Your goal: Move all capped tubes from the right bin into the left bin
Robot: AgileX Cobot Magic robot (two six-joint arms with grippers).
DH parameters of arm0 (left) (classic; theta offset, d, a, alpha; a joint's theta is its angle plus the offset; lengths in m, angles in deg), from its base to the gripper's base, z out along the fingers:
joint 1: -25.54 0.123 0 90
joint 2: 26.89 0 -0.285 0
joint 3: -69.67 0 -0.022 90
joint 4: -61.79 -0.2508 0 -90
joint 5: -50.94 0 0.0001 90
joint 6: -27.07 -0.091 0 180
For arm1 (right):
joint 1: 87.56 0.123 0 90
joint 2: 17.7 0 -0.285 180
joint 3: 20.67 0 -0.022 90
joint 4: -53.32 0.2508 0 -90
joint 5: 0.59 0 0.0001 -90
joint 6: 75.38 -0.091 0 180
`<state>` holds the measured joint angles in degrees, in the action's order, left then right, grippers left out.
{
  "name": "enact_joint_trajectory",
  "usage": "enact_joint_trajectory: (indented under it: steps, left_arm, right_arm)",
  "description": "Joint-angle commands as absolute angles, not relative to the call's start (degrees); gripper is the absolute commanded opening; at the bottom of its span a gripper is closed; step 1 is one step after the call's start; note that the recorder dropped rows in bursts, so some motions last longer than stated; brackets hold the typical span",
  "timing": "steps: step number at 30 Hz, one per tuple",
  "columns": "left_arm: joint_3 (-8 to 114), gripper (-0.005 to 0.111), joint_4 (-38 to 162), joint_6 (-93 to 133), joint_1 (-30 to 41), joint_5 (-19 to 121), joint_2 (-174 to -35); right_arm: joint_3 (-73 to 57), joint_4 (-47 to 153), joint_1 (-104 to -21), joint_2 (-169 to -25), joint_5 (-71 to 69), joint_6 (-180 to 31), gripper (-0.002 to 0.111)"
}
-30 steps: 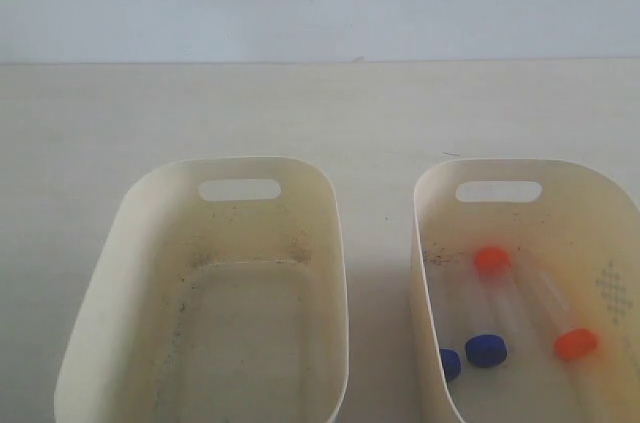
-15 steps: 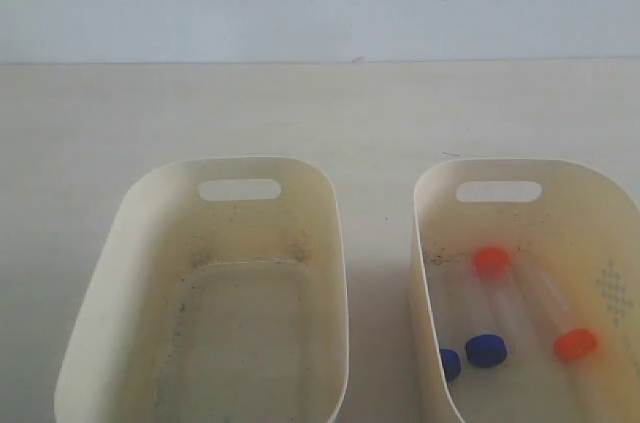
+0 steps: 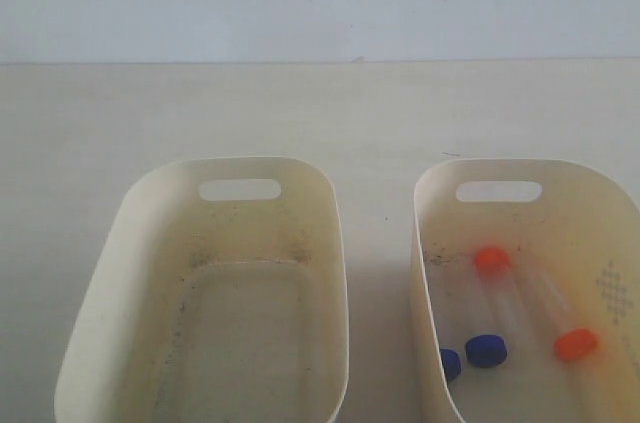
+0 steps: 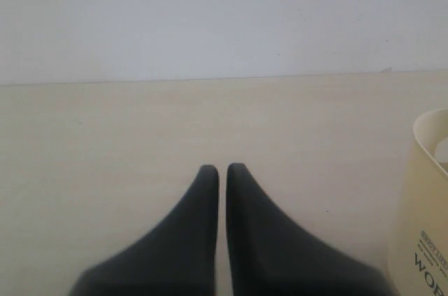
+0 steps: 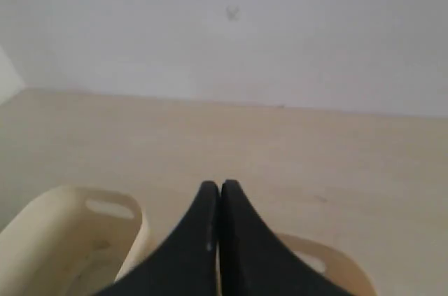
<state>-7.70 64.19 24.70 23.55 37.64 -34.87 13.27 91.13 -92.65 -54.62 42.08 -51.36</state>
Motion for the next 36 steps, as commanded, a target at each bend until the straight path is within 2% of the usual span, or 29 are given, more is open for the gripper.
enact_joint_trajectory:
  steps: [1,9,15,21,24,25,29,33,36]
  left_arm:
    - [-7.54,0.004,64.09,25.08,23.6,37.88,-34.68]
    - [-7.54,0.004,64.09,25.08,23.6,37.88,-34.68]
    - [-7.54,0.004,64.09,25.08,23.6,37.88,-34.68]
    - [-7.54,0.004,64.09,25.08,23.6,37.88,-34.68]
    - [-7.54,0.004,64.09,25.08,23.6,37.88,-34.68]
    - [-7.54,0.004,64.09,25.08,23.6,37.88,-34.68]
    - [-7.54,0.004,64.09,25.08,23.6,37.88,-34.68]
    - [-7.54,0.004,64.09,25.08,23.6,37.88,-34.68]
    - [-7.54,0.004,64.09,25.08,23.6,37.88,-34.68]
  right_arm:
    - [12.31,95.04,-93.01,-62.71,47.92,-47.32,0.0]
    - [1.69,91.27,-93.01,-70.5,54.12,-51.02,0.0]
    - [-8.24,82.25,-91.36,-79.58,67.48,-63.18,0.0]
    - [-12.77,75.6,-82.83,-89.33,69.37,-68.22,0.0]
    - [-12.74,63.98,-76.34,-92.91,69.37,-76.74,0.0]
    - [-12.74,57.17,-71.57,-94.68,69.37,-83.43,0.0]
    - [-12.74,54.36,-62.58,-97.55,69.37,-89.1,0.0]
    - [-11.16,51.77,-61.14,-98.17,69.37,-88.43,0.0]
    - [-6.28,48.95,-61.14,-98.17,69.37,-97.61,0.0]
